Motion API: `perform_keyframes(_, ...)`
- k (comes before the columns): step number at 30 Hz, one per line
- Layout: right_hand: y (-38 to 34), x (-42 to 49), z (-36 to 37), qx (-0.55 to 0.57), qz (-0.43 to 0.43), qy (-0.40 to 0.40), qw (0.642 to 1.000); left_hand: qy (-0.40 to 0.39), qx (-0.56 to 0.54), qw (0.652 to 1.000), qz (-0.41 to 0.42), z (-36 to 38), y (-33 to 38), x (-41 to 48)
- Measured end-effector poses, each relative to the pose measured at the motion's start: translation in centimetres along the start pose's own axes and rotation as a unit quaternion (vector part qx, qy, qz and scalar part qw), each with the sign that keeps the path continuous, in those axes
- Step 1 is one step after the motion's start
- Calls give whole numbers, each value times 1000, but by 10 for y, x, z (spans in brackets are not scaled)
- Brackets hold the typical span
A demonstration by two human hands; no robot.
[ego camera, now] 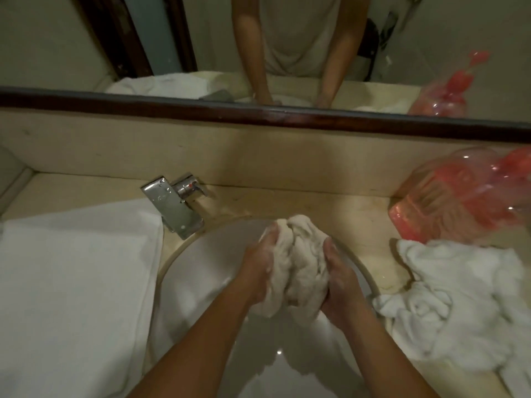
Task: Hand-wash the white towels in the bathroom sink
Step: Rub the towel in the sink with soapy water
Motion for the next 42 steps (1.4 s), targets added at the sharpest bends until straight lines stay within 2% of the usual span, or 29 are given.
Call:
perform_keyframes(3,-30,-7,-13,19,-75,40,996,-19,-12,999,33,-17,18,-15)
perform_keyframes(5,-40,-7,-1,76,-71,43,994,-3,10,999,53,-15,21,-27)
perform_keyframes(6,-41,-9,14,65,-66,35,995,14,40,996,73,-7,22,-35)
perform_keyframes(8,-29,-19,49,-79,-100,28,991,58,85,988,120,10,26,-46)
perform_keyframes(10,-15,-32,74,-211,-155,35,964,86,90,980,155,19,33,-50)
perform_keyframes(13,-28,-29,80,-229,-184,43,955,63,134,974,170,27,29,-55)
perform_keyframes(16,-42,-13,78,-189,-145,68,969,63,159,965,201,36,28,-59)
perform_keyframes(19,-26,-38,88,-211,-158,27,964,134,204,941,236,19,42,-48)
perform_keyframes(21,-24,-34,84,-218,-171,56,959,113,194,950,216,17,32,-49)
perform_keyframes(23,-31,-19,82,-197,-146,82,966,76,164,965,192,23,17,-55)
perform_keyframes(25,-27,-23,84,-214,-133,82,964,89,140,971,172,21,15,-52)
perform_keyframes(28,-12,-48,79,-221,-168,33,960,137,171,955,199,8,19,-47)
perform_keyframes(30,-17,-32,69,-242,-161,65,955,117,187,953,207,16,7,-55)
perform_keyframes(32,-28,-15,71,-215,-118,87,966,97,196,949,226,28,2,-59)
perform_keyframes(35,-17,-33,76,-225,-134,50,964,147,215,935,243,16,23,-44)
perform_keyframes(37,-15,-51,75,-234,-143,30,961,122,178,948,234,9,28,-45)
perform_keyframes(39,-23,-32,72,-231,-147,71,959,74,170,957,224,18,24,-56)
perform_keyframes(42,-34,-15,79,-194,-110,95,970,82,168,952,243,24,21,-54)
Point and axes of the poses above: each hand's wrist, its own x-axis towards the middle knuckle, its own z-axis out of the palm, y = z × x, the point moved 2 cm from there along x, towards the middle knuckle, and after that the axes turned 9 degrees about -z, right-handed, at the moved point
